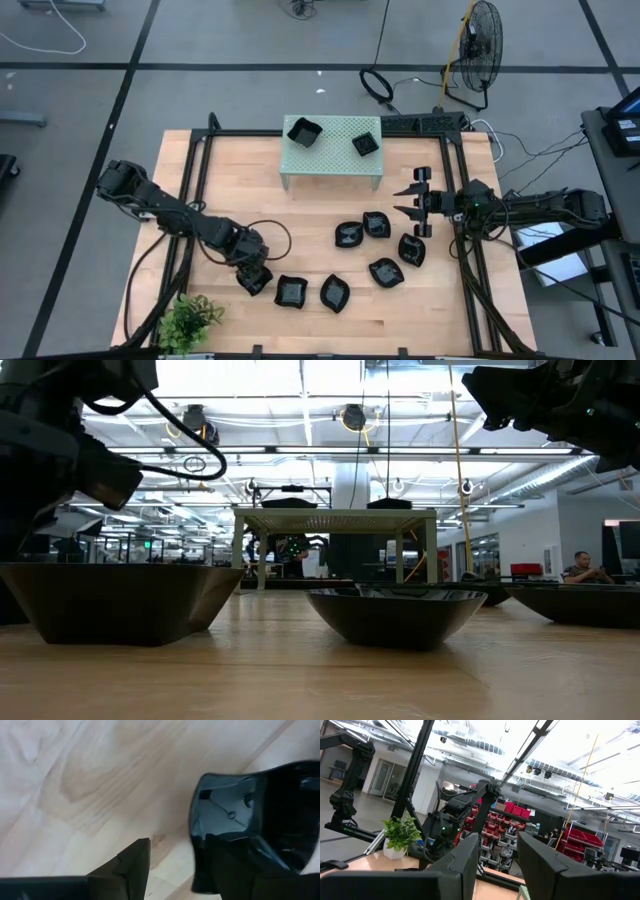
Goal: Pick & Place Mini shaped plates
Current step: Stack the black distorted square plate on top of the other black distorted square plates on the shelf
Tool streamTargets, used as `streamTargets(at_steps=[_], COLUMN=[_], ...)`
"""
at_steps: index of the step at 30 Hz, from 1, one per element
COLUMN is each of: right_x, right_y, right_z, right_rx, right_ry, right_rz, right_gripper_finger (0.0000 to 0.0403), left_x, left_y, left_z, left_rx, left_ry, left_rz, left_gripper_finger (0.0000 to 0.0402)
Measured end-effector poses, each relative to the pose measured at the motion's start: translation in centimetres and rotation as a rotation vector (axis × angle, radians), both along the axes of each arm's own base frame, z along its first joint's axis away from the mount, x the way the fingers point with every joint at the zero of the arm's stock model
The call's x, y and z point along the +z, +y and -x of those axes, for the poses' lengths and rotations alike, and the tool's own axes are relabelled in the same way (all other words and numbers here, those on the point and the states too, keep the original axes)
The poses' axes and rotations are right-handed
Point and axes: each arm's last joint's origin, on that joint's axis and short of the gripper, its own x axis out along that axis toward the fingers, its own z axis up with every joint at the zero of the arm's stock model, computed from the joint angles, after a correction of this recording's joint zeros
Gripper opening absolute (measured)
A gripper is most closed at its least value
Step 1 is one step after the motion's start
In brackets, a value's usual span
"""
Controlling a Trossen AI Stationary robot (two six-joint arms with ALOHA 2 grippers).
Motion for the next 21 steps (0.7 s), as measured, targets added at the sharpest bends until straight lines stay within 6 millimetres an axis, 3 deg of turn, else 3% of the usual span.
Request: streamTargets(at_steps=[14, 21], right_x=[0.00, 0.00], right_y=[0.00, 0.00], right_z=[0.00, 0.00], right_rx=[0.000, 0.000], right_ry=[0.000, 0.000], right_rz=[0.000, 0.000], right_gripper_finger=[0.0125, 0.0125], left_x=[0.17, 0.00], left_y=[-0.49, 0.33], left_z=[-0.87, -0.54], left_rx=[-0.057, -0.035], left_ry=[-0.112, -0.096], left_rz=[0.029, -0.116], left_gripper_finger=[0.0167, 0.0164])
